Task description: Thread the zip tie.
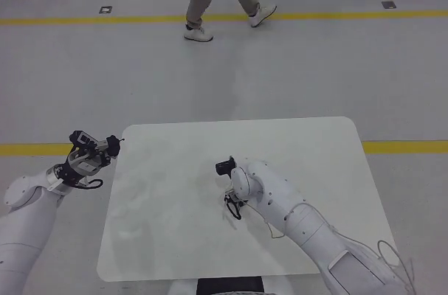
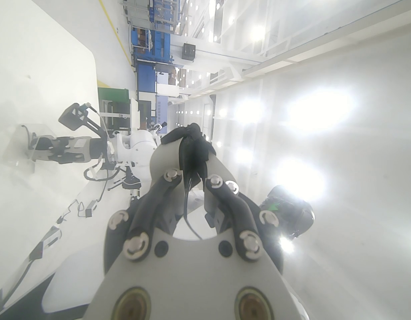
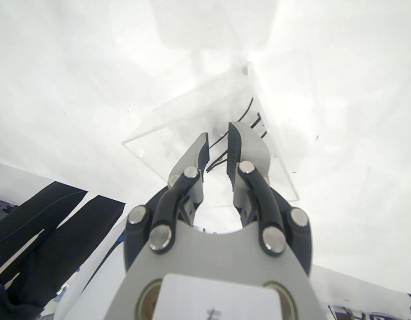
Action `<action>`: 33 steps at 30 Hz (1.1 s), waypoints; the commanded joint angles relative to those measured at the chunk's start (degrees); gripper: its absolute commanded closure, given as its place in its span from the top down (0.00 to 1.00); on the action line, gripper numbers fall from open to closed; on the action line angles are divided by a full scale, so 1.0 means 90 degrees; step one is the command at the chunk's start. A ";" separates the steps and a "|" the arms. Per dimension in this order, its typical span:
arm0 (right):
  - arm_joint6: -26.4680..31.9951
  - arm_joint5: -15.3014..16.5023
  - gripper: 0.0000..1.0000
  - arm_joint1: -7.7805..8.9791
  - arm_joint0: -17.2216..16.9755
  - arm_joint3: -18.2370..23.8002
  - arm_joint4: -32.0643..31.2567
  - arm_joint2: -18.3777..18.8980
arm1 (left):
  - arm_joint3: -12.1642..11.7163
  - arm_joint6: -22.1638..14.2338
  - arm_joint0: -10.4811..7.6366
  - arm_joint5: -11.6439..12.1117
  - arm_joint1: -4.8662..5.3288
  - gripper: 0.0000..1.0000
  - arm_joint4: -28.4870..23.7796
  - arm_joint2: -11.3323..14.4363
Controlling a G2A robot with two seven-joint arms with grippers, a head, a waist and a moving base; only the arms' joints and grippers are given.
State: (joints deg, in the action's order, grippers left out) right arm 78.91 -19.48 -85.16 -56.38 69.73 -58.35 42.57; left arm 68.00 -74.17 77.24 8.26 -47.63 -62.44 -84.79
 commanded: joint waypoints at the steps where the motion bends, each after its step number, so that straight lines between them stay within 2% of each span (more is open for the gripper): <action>1: 0.0013 0.0000 0.11 0.0001 -0.0005 0.0026 -0.0028 0.0015 | 0.0000 0.0000 0.0000 0.0000 0.0000 0.00 0.0000 0.0000; 8: 0.0081 0.0000 0.00 0.0021 -0.0093 0.0231 -0.0205 0.0102 | 0.0000 0.0000 0.0000 0.0000 0.0000 0.00 0.0000 0.0000; 13: 0.0081 0.0000 0.00 0.0048 -0.0169 0.0415 -0.0276 0.0162 | 0.0000 0.0000 0.0000 0.0000 0.0000 0.00 0.0000 0.0000; 14: 0.0081 0.0000 0.02 0.0053 -0.0178 0.0433 -0.0277 0.0166 | 0.0000 0.0000 0.0000 0.0000 0.0000 0.00 0.0000 0.0000; 17: 0.0081 0.0006 0.16 0.0058 -0.0185 0.0423 -0.0235 0.0155 | 0.0000 0.0000 0.0000 0.0000 0.0000 0.00 0.0000 0.0000; 33: 0.0081 0.0044 0.13 -0.0044 -0.0026 0.0155 -0.0052 -0.0028 | 0.0000 0.0000 0.0000 0.0000 0.0000 0.00 0.0000 0.0000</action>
State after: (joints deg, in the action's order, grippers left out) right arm 79.64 -19.10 -85.48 -56.74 71.26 -58.83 42.44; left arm 68.00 -74.17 77.24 8.26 -47.63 -62.44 -84.79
